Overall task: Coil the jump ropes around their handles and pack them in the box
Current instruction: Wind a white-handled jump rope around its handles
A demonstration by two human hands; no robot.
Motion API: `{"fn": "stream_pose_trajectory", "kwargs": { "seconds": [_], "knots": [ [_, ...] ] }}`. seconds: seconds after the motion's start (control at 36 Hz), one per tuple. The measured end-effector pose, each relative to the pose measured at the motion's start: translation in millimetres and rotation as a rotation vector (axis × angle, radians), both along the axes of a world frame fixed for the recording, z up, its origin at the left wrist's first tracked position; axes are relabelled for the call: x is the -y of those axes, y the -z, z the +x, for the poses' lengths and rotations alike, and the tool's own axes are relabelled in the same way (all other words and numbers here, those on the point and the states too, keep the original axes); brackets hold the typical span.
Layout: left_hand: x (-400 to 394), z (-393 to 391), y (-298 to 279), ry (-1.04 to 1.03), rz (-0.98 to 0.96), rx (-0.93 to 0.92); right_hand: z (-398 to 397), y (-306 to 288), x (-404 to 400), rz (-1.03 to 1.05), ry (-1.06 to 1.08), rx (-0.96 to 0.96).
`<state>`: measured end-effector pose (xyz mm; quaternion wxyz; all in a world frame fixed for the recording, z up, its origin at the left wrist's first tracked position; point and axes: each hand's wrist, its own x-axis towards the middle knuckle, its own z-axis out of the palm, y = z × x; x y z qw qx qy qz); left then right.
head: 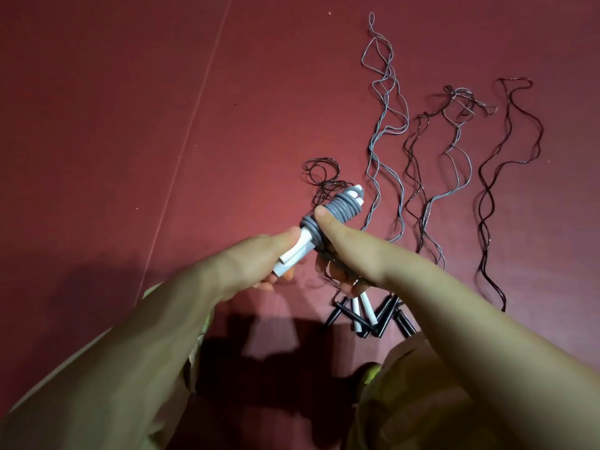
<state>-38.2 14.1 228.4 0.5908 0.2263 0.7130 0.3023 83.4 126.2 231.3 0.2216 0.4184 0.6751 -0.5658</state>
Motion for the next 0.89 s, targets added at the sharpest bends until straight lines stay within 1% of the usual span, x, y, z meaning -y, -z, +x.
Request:
{"fn": "stream_pose_trajectory", "kwargs": {
  "seconds": [0.06,0.14,0.19,0.33,0.42,0.53,0.58,0.75,0.81,0.83,0.89],
  "knots": [
    [0,-1,1,0.011,0.003,-0.065,0,3,1,-0.034,0.026,-0.006],
    [1,-4,4,0.079,0.032,-0.169,-2,1,2,-0.113,0.104,-0.032],
    [1,-6,5,0.069,0.042,-0.193,-3,-3,3,-0.164,0.158,-0.060],
    [-1,-7,2,0.030,0.128,-0.268,-1,-8,1,-0.239,0.215,-0.085],
    [-1,-6,-1,0.057,0.182,-0.320,7,-15,3,-0.197,0.264,-0.110],
    [3,-2,-4,0.110,0.245,-0.502,21,-22,12,-0.068,0.307,-0.163],
    [4,1,-6,0.116,0.261,-0.537,26,-26,20,-0.045,0.362,-0.205],
    [-1,12,-13,0.170,0.270,-0.557,37,-38,26,0.088,0.402,-0.251],
    [-3,15,-16,0.185,0.277,-0.515,39,-42,25,0.099,0.444,-0.288],
    [-3,17,-18,0.177,0.275,-0.429,39,-42,24,0.109,0.462,-0.308],
    [-3,20,-26,0.104,0.256,-0.107,35,-40,22,0.180,0.455,-0.336]
  ]
}}
